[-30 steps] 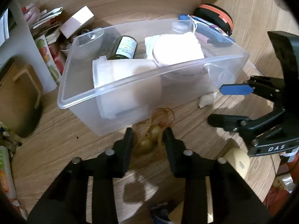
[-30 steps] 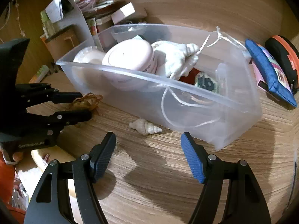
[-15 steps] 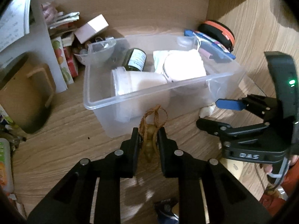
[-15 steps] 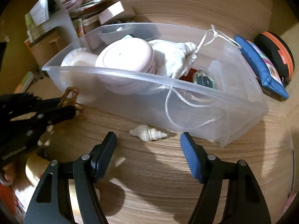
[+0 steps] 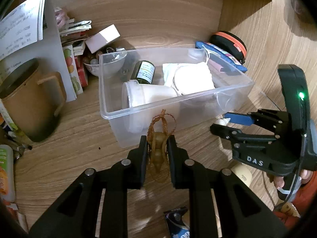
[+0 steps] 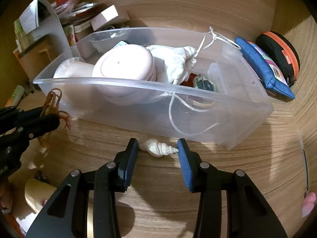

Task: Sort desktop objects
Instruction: 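Grasp the tan twine bundle with left gripper and lift it, then lower twine into the bin with left while right grasps the white seashell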

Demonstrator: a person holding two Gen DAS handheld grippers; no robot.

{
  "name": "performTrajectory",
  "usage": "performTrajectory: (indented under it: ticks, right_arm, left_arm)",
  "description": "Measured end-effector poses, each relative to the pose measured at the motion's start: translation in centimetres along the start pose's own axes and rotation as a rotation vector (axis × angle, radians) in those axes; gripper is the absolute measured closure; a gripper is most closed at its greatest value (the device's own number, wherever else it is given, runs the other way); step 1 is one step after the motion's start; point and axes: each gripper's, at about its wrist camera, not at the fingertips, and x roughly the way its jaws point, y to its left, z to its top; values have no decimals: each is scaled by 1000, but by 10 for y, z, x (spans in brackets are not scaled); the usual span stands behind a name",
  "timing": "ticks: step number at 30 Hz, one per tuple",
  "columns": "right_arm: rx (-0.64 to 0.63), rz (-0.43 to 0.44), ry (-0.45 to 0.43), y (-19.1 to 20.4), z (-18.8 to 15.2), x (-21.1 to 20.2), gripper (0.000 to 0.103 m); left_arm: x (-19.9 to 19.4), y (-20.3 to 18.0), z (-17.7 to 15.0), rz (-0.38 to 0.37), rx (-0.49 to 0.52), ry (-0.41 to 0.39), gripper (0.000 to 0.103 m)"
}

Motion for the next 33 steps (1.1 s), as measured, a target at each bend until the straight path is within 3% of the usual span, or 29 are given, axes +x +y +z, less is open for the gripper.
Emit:
performTrajectory:
  ticks: [14, 17, 24, 33]
  right_arm:
    - [27, 132, -117, -28, 5, -57, 65]
    - [27, 162, -147, -36, 10, -66, 65]
    - [42, 202, -194, -54, 27, -74, 65]
    - [30, 199, -277, -76, 53, -81, 65]
  left_arm:
    - [-25, -14, 10, 40, -13, -55, 84]
    - [-35, -21, 19, 50, -7, -80, 84]
    - [-50, -27, 43, -15, -30, -142, 84]
    - [-38, -20, 78, 8, -73, -156, 84]
